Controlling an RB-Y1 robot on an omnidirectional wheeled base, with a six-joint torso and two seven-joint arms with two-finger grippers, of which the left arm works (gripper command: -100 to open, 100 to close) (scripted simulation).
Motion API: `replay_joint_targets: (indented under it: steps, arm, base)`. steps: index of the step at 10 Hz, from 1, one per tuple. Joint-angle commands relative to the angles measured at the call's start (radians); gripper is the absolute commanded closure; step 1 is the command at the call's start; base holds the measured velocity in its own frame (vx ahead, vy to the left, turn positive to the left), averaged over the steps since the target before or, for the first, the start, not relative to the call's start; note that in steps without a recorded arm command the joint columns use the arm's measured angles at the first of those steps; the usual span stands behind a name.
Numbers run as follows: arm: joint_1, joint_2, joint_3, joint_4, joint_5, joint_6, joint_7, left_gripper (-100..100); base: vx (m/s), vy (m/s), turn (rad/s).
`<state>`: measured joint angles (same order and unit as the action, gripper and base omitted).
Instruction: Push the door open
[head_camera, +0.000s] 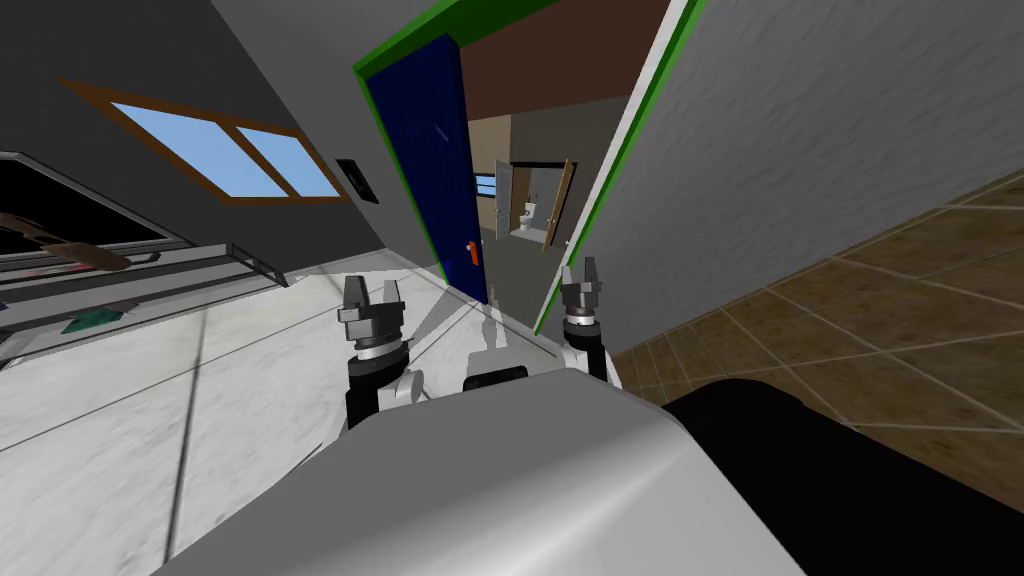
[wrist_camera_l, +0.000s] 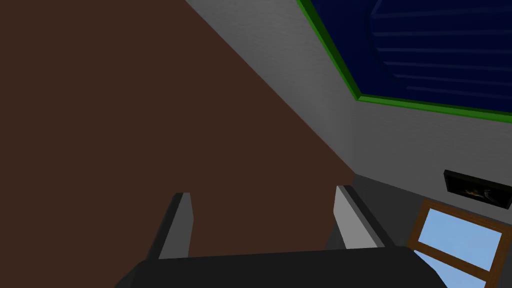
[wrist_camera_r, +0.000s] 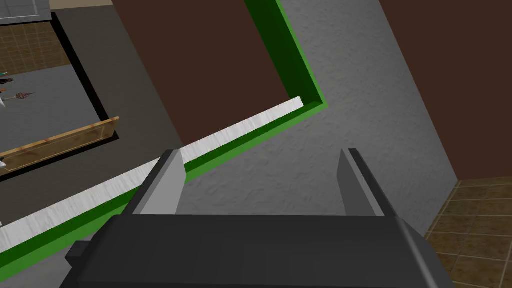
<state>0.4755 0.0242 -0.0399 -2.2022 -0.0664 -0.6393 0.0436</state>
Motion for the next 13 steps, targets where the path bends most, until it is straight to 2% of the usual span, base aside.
replay_joint_targets:
  steps: [1,3,8,13]
  arm:
    - [-0.018,0.006,-0.002,0.028,0.000,0.002,0.002,-100]
    - [-0.049,0.014,-0.006,0.079,0.001,0.006,0.006,-100]
    - [-0.104,0.027,-0.013,0.167,0.002,0.013,0.012,-100]
    - [-0.177,0.039,-0.022,0.283,0.004,0.022,0.021,-100]
  base:
    - [0.192,-0.017,-0.017]
    - [0.085,0.086,-0.084]
    - [0.075,0.064,-0.039]
    - [0.091,0.063,-0.051]
